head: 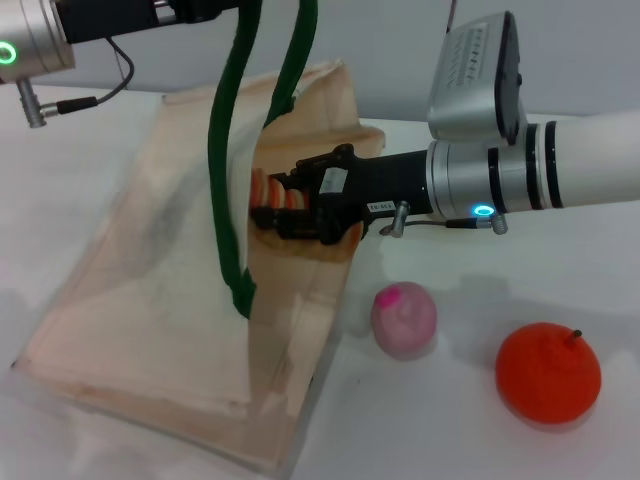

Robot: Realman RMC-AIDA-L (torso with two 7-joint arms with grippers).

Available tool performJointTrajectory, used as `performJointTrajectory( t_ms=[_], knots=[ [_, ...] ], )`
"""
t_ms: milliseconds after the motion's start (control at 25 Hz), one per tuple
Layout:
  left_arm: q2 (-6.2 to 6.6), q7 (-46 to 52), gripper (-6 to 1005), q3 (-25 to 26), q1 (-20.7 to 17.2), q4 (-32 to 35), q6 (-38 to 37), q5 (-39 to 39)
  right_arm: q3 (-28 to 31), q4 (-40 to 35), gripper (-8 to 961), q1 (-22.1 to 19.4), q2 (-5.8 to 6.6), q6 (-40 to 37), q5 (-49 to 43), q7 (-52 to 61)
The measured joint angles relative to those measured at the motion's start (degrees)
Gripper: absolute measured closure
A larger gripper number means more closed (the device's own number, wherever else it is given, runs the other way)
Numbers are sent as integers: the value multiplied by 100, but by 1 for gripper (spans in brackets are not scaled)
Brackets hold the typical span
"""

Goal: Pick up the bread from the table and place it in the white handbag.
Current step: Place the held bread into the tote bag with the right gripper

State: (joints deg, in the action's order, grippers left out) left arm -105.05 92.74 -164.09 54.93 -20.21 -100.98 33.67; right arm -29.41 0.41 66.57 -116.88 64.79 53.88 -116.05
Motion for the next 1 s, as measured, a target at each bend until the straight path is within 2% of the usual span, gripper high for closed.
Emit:
performJointTrajectory(
  t_ms=[160, 640, 840, 1000],
  knots=[
    [-3, -6, 888, 0, 0, 0, 0, 1, 12, 8, 425, 4, -1, -26, -19, 1],
    [-14, -16, 888, 9, -45, -12, 45, 8, 32, -36, 169, -105, 16, -348, -11, 35],
    [-15, -9, 888, 8, -79, -17, 131, 8, 67, -346, 59, -531, 40, -445, 113, 42],
    [-15, 1, 889, 9, -136, -9, 211, 56, 82, -678, 60, -932, 60, -430, 207, 42]
  ],
)
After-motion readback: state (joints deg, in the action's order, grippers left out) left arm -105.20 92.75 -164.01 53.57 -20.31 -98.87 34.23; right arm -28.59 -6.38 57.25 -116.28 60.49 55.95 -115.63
